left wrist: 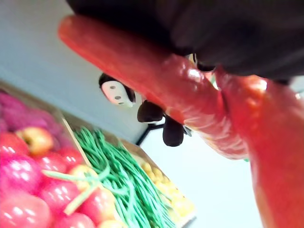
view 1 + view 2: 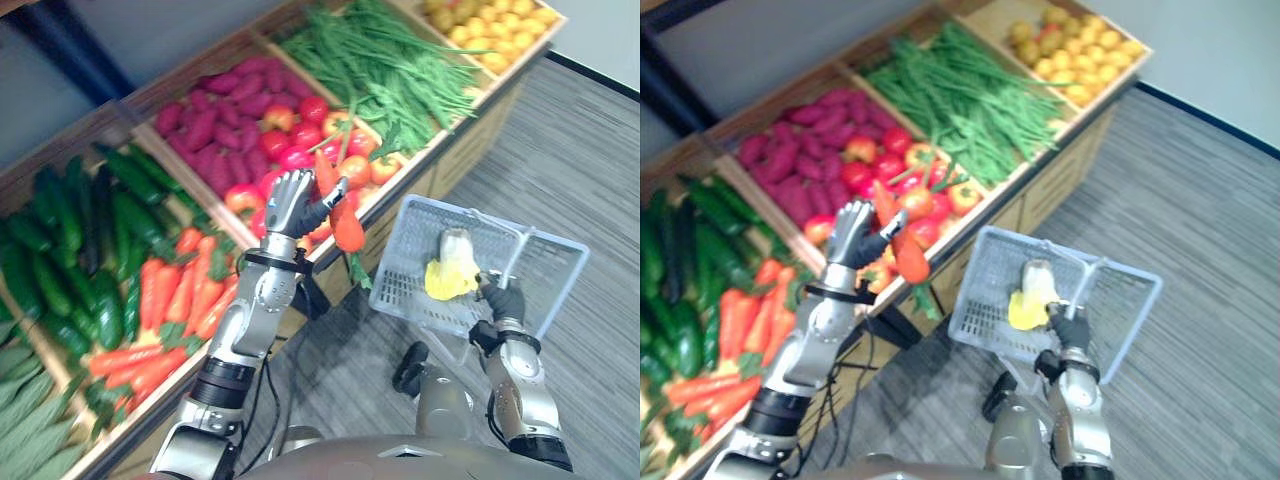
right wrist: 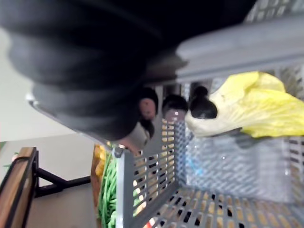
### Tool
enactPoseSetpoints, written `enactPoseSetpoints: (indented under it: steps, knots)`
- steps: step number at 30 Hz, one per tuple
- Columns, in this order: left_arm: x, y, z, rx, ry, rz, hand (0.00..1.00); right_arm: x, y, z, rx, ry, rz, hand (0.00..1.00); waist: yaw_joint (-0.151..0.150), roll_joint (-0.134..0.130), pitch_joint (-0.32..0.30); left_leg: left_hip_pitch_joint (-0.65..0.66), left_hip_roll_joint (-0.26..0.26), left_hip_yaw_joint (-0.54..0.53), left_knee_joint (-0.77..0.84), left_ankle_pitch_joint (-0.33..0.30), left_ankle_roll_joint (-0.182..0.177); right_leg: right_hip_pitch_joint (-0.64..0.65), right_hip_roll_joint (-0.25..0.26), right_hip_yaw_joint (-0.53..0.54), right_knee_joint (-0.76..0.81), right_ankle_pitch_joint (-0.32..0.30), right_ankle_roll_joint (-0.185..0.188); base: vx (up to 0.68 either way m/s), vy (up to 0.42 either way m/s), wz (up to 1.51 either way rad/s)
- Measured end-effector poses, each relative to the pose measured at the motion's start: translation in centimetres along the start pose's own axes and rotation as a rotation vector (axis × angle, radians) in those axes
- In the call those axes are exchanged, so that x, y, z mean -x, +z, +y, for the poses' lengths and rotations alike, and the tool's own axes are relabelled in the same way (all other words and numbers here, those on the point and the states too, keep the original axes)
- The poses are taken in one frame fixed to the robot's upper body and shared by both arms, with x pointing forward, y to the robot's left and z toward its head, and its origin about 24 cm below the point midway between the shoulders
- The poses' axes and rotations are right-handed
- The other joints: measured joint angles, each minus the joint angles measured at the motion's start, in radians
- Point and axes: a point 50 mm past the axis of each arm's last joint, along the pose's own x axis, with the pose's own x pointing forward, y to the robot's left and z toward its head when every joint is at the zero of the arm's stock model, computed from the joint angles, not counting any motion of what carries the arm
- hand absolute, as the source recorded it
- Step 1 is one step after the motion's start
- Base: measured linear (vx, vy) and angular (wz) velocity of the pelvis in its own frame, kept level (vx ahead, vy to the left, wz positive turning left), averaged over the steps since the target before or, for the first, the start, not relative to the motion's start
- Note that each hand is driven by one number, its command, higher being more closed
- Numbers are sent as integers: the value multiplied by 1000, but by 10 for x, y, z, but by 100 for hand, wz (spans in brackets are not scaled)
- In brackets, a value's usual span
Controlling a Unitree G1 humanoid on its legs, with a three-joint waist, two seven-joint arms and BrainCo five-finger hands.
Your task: Pick vegetable in the basket
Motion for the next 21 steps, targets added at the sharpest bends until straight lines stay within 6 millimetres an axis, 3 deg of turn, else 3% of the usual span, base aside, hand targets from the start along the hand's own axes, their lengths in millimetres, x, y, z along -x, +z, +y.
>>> enactPoseSetpoints:
  steps: [1,2,4,7,8,9,10,11,12,13,14,15,17,19,21]
  knots:
    - [3,-5,-10,23,-41,26,100,3,-2,10,-1,55,10,100,-2,0,0,-35,51,-84,140,58,81,37,47,61,-58,16,-16,193,-125,-138]
    - [4,-7,-14,42,-53,41,100,5,-1,15,3,82,6,100,5,1,-1,-68,52,-153,203,29,100,51,70,95,-87,21,-25,158,-85,-163]
    - [8,-9,-24,72,-89,63,100,6,6,36,3,207,-18,100,31,3,-1,-243,-94,-453,324,-136,70,70,130,246,-161,48,-54,177,8,-200]
    - [19,-14,-36,105,-130,107,100,8,6,62,-42,348,-4,100,51,1,0,-329,-221,-566,219,-252,77,131,161,393,-199,60,-60,236,92,-180]
    - [22,-15,-39,111,-136,119,100,9,7,73,-60,415,-1,100,58,-3,1,-369,-283,-632,128,-263,76,143,164,466,-204,54,-49,193,121,-172]
    - [23,-16,-39,118,-131,125,100,8,8,78,-74,442,-3,100,64,-3,0,-391,-313,-678,81,-261,73,142,164,502,-203,53,-47,168,138,-179]
    - [22,-18,-36,115,-117,131,100,7,13,83,-97,480,-13,100,91,-2,0,-427,-369,-780,-19,-248,51,137,166,574,-207,57,-35,120,125,-170]
    - [23,-20,-35,112,-114,137,100,6,16,87,-107,504,-22,100,104,1,-2,-440,-396,-849,-101,-225,26,137,173,622,-212,63,-20,176,221,-197]
    - [25,-20,-36,113,-117,144,100,8,20,91,-130,531,-32,100,112,20,-14,-443,-395,-897,-199,-170,29,142,195,660,-222,69,4,154,207,-145]
    - [26,-21,-37,116,-119,148,100,10,21,94,-149,546,-31,100,110,30,-21,-443,-383,-894,-223,-114,44,142,209,678,-221,66,15,213,266,-145]
    - [29,-24,-38,115,-130,161,100,12,19,99,-181,561,-18,100,110,11,-26,-408,-369,-847,-242,-64,60,137,213,707,-192,49,40,231,194,-111]
    - [31,-26,-40,111,-141,170,100,14,19,101,-205,579,-17,100,106,-20,-39,-386,-377,-803,-280,-56,69,96,188,672,-124,18,67,262,200,-108]
    - [31,-28,-46,107,-172,182,100,14,21,99,-215,588,-21,100,100,-55,-33,-336,-383,-743,-316,-54,72,29,179,609,25,-6,107,169,121,-73]
    - [36,-33,-57,95,-230,204,100,16,19,99,-247,610,-7,100,88,-58,-33,-283,-384,-720,-342,-52,75,19,172,588,104,-17,154,147,104,-35]
    - [35,-30,-65,89,-271,195,100,20,23,104,-314,663,-8,100,73,-62,-35,-262,-391,-719,-372,-50,81,-6,132,534,150,-67,103,120,50,-4]
